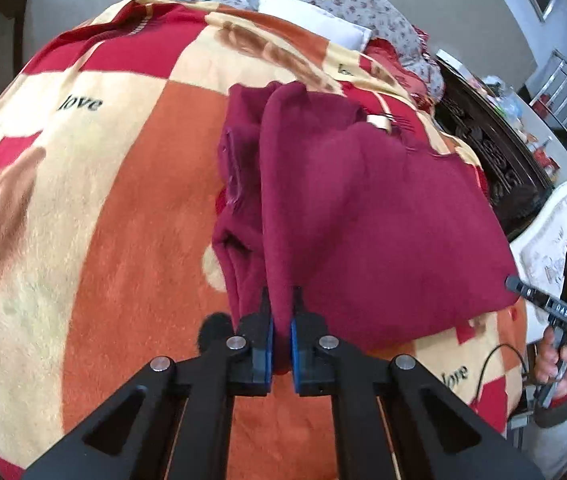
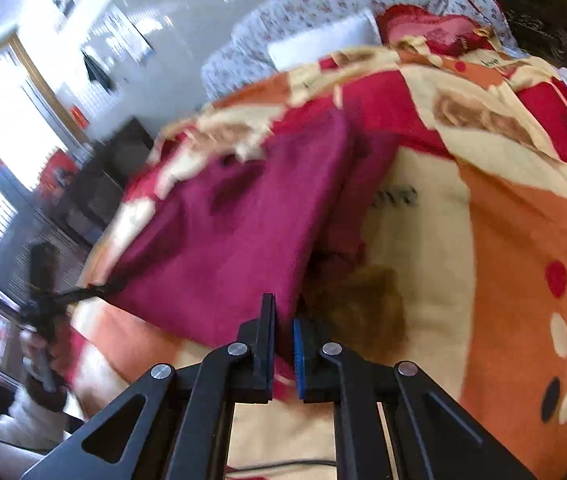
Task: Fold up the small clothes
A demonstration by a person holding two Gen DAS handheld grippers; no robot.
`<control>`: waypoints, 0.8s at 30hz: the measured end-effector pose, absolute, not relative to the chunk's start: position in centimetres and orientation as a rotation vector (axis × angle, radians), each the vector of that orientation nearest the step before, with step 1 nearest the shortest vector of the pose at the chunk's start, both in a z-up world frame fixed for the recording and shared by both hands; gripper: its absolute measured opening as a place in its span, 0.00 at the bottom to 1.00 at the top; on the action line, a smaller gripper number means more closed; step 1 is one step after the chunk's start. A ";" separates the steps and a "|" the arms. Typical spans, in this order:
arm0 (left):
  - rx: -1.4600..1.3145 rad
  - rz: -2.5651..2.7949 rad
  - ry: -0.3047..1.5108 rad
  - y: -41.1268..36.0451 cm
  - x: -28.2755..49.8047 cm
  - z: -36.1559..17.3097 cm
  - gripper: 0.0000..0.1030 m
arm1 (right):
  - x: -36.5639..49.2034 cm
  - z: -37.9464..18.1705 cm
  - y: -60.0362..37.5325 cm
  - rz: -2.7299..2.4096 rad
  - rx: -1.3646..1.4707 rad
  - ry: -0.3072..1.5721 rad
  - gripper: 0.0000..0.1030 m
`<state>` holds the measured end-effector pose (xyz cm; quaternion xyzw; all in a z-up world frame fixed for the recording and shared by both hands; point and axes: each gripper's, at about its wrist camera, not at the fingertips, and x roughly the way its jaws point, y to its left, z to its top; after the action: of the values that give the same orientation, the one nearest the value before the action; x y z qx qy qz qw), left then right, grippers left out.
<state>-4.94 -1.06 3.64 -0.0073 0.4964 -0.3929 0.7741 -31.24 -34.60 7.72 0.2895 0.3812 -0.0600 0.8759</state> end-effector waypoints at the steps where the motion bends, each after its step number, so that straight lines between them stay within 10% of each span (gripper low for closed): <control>1: -0.025 -0.841 1.087 -1.1 -4.8 3.3 0.08 | -31.3 7.0 -34.9 -0.152 0.630 0.810 0.12; 5: -0.008 -0.760 1.099 -1.0 -4.4 2.5 0.39 | -32.0 7.8 -35.2 -0.279 0.583 0.805 0.55; 24: 0.043 -0.608 0.930 -1.4 -3.4 2.2 0.66 | -1.9 10.9 -21.4 0.056 0.529 0.854 0.52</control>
<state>-3.40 -1.42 2.21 0.0202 0.4415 -0.2886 0.8493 -1.90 -21.36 10.85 0.2537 0.4092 0.0268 0.8761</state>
